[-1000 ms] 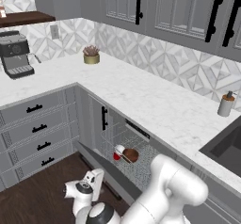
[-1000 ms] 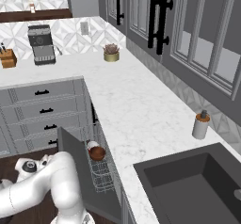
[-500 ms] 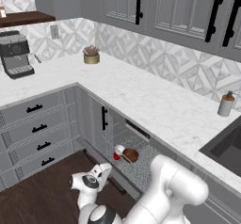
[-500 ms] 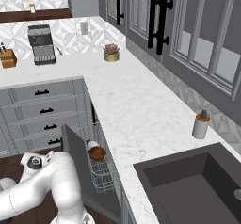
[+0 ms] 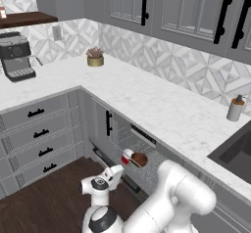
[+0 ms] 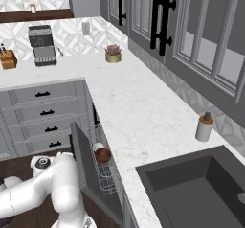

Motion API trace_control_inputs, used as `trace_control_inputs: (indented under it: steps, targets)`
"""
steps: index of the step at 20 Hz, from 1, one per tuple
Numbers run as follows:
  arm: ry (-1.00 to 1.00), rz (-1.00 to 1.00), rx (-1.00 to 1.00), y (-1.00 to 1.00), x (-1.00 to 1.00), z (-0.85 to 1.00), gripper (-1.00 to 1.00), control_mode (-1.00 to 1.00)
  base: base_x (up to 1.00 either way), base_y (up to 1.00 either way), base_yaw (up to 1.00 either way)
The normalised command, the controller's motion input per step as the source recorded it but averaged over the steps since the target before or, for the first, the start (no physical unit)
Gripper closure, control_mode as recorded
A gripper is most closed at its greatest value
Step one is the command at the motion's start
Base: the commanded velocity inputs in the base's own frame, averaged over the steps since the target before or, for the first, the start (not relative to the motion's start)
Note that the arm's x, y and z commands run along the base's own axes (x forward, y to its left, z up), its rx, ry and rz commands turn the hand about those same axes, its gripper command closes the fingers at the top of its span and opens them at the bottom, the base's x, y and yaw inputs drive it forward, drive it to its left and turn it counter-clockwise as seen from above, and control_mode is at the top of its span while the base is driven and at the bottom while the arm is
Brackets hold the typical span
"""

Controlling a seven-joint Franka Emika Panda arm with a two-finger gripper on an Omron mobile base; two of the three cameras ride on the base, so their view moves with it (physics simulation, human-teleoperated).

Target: Pick up the cup and bowl from the counter, place them in the dishwasher, and close the dishwasher door.

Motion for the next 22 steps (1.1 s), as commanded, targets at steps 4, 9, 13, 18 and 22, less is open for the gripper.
trace_control_inputs:
  steps: [4,9,13,18,22]
  targets:
    - [-0.23,-0.30,-0.44,-1.00,0.21,-0.17,-1.00,-1.00,0.00,0.00,0.00]
    - [-0.19,-0.29,-0.40,-1.00,0.23,-0.16,-1.00,-1.00,0.00,0.00,0.00]
    - [-0.16,-0.30,-0.37,-1.00,0.39,-0.15,-1.00,-1.00,0.00,0.00,0.00]
    - [-0.21,-0.31,-0.31,-0.87,0.31,-0.21,-1.00,-1.00,0.00,0.00,0.00]
    - [-0.23,-0.36,-0.33,-0.35,0.19,-0.39,-1.00,-1.00,0.00,0.00,0.00]
